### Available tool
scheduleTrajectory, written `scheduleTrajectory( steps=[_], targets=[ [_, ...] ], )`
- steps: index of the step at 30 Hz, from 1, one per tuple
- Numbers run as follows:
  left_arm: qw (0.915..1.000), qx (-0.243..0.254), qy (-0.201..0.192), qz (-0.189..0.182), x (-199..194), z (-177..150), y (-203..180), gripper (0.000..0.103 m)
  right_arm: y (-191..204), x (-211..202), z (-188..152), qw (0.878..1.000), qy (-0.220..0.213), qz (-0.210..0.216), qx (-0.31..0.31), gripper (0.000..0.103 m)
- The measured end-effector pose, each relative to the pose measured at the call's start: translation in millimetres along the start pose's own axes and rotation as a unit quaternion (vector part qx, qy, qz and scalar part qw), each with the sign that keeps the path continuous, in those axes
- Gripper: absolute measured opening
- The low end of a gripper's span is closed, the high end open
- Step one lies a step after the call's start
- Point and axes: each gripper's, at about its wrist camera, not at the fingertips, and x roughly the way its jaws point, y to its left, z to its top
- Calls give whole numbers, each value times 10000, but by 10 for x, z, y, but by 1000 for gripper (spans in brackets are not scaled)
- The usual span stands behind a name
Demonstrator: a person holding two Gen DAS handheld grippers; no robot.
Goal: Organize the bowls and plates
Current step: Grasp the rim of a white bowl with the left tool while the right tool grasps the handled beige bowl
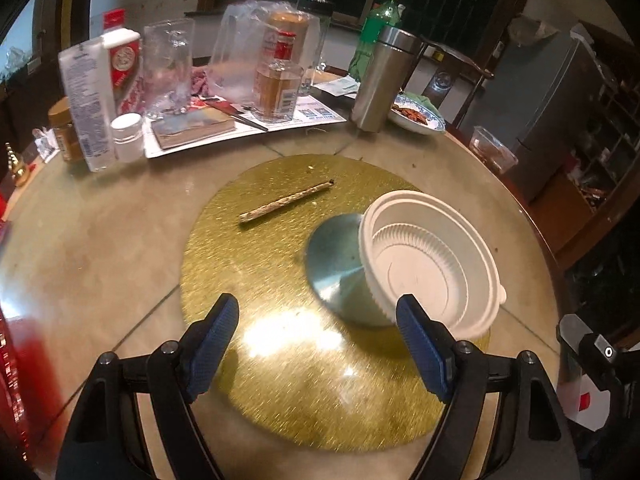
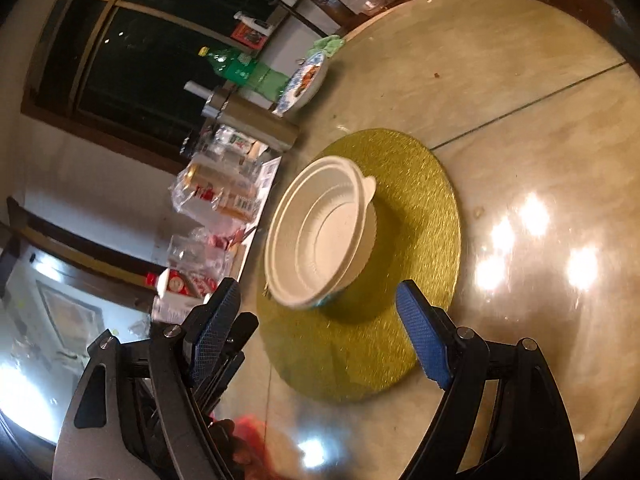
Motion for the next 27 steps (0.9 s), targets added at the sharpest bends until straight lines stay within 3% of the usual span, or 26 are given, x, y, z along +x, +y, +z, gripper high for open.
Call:
scheduleTrajectory(
  steps=[4, 7, 15, 21, 22, 23, 24, 26, 27],
  targets=[
    [9998, 137, -118, 114, 135, 86, -106, 81, -17, 148, 145, 9999, -10, -158, 68, 71],
    [9997, 186, -89, 146, 244, 131, -140, 81, 16, 302, 226, 9994, 3, -360, -6, 57],
    [9995, 200, 144, 177, 524, 119, -128, 81, -16, 569, 272, 9971, 113, -737, -133, 45],
    [9995, 284, 60, 135, 568, 103, -151, 78, -42, 600, 276, 9961, 115, -864, -159, 35],
    [9994, 311, 81, 86, 586, 99, -162, 74, -51, 607, 278, 9960, 131, -874, -149, 31],
    [9993, 359, 95, 84, 598, 100, -177, 62, -51, 619, 274, 9958, 159, -888, -163, 24],
    [9988, 477, 123, 77, 608, 92, -206, 47, -47, 641, 269, 9957, 201, -889, -188, 23],
    [9979, 622, 169, 79, 612, 78, -235, 26, -41, 672, 260, 9956, 252, -876, -230, 17],
    [9975, 685, 145, 42, 600, 70, -253, 20, -37, 678, 254, 9955, 273, -877, -250, 15]
  ],
)
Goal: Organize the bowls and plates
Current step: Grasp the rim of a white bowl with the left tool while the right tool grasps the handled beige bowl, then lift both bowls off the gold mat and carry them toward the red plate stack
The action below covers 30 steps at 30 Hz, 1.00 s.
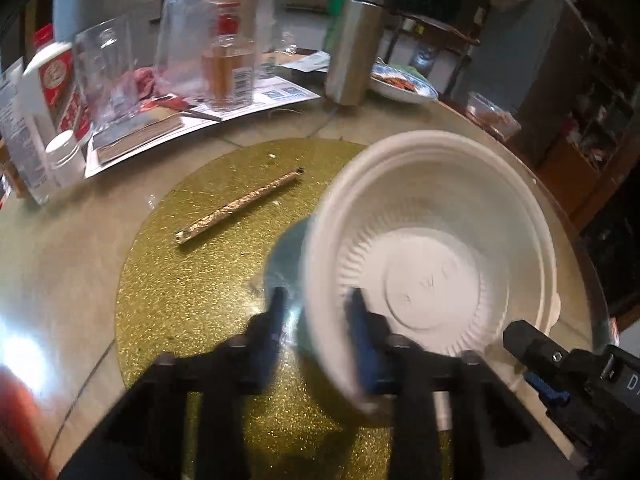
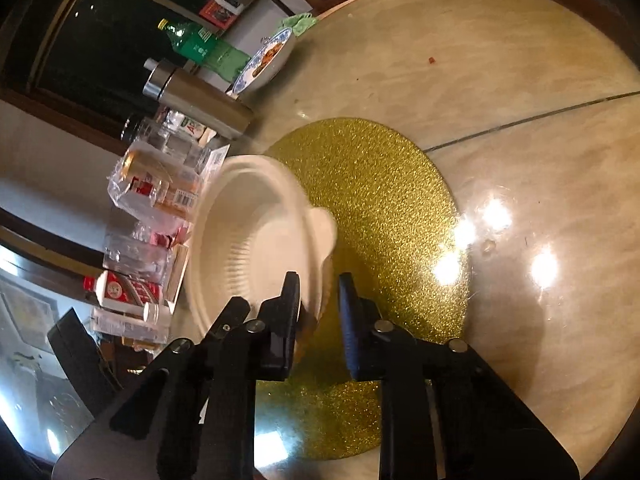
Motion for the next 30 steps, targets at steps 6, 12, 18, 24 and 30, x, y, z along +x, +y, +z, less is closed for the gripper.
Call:
scheduleTrajectory(
  steps=[6, 12, 18, 24, 30],
  targets=[
    [10000, 62, 20, -17, -32, -7, 10, 16, 31, -4, -19, 9999, 79, 73, -80, 8],
    [9999, 132, 0, 28, -68, -23, -1, 16, 10, -9, -33, 9998, 146, 125, -58, 8],
    [9998, 186, -84, 79, -128, -38, -5, 16, 19, -35, -57, 9997, 129, 148, -114, 8],
    [9995, 224, -188, 100, -190, -49, -12, 17, 51, -91, -66, 9997, 22, 139, -215, 8],
    [9990, 239, -354, 127, -286, -55, -13, 17, 133, -176, -91, 9991, -126, 130, -394, 9]
  ],
)
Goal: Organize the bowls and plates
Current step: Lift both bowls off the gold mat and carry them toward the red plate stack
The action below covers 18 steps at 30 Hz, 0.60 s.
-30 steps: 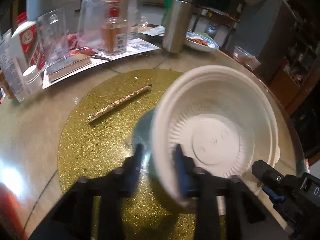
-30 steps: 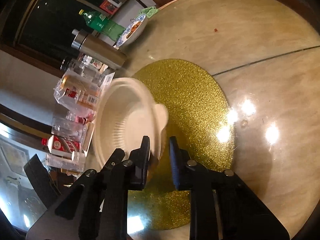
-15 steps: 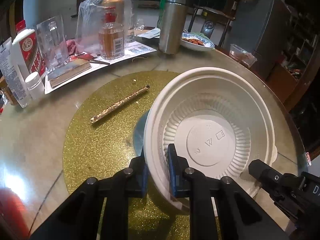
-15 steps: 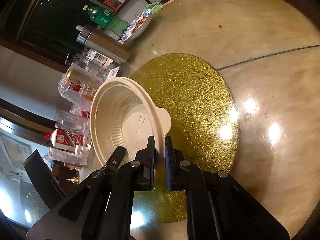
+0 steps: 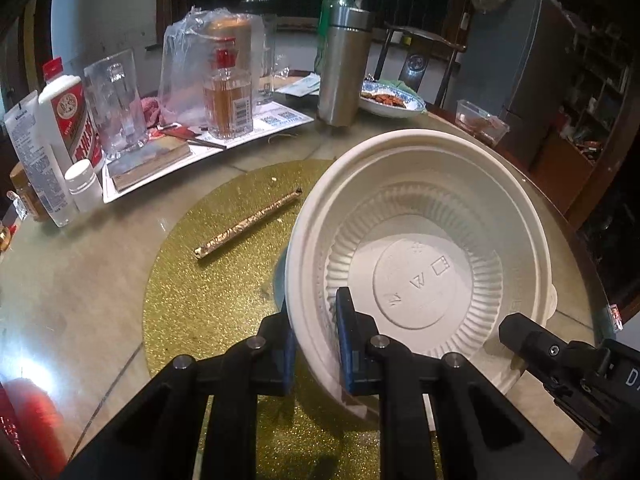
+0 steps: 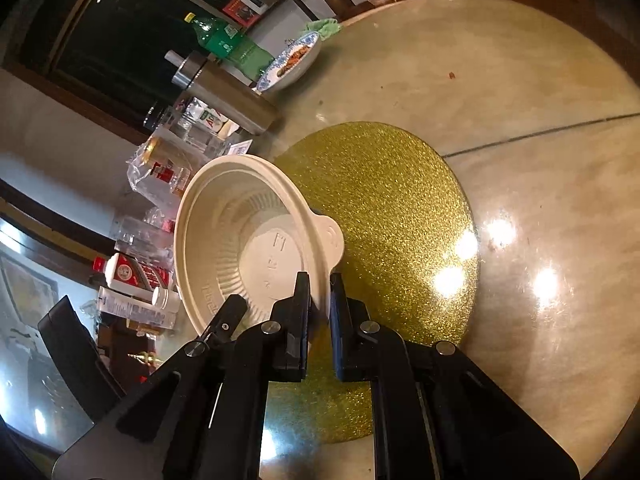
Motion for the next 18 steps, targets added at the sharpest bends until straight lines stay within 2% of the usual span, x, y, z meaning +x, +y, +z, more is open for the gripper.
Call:
scheduleTrajectory(
  steps=[18],
  targets=[
    [9998, 69, -184, 86, -83, 5, -50, 17, 39, -74, -6, 9998, -168, -27, -141, 9]
  ],
)
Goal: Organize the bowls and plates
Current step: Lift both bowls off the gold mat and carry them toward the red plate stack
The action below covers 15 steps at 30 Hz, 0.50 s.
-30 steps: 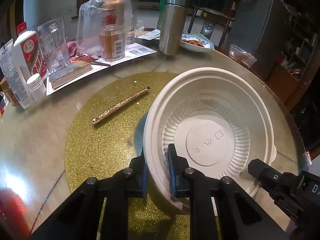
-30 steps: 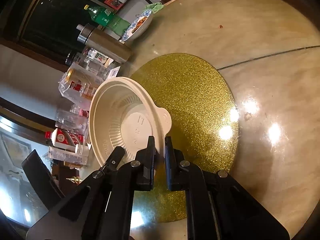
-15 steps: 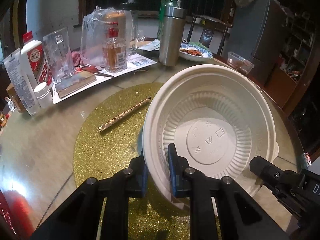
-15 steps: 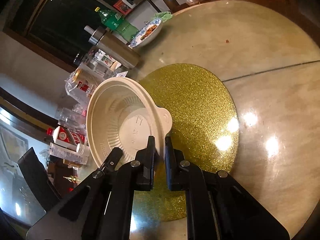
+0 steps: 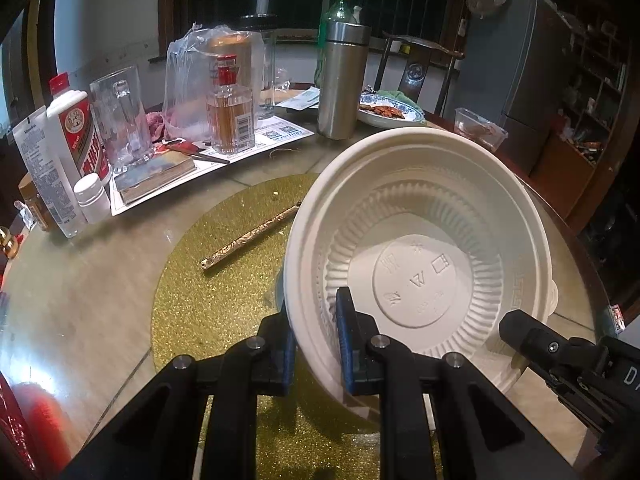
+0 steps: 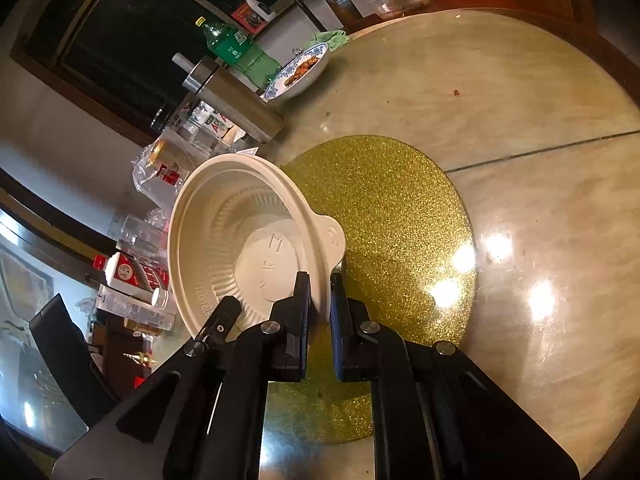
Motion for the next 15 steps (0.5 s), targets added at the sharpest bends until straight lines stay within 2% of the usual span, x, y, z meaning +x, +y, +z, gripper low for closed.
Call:
scheduleTrajectory(
  steps=[9, 15],
  targets=[
    [9995, 141, -214, 158, -145, 18, -101, 17, 16, -102, 29, 9998, -174, -2, -66, 9],
    [9989, 130, -332, 302, -331, -1, -34, 18, 125, -181, -24, 9993, -238, 106, -252, 9]
  ],
)
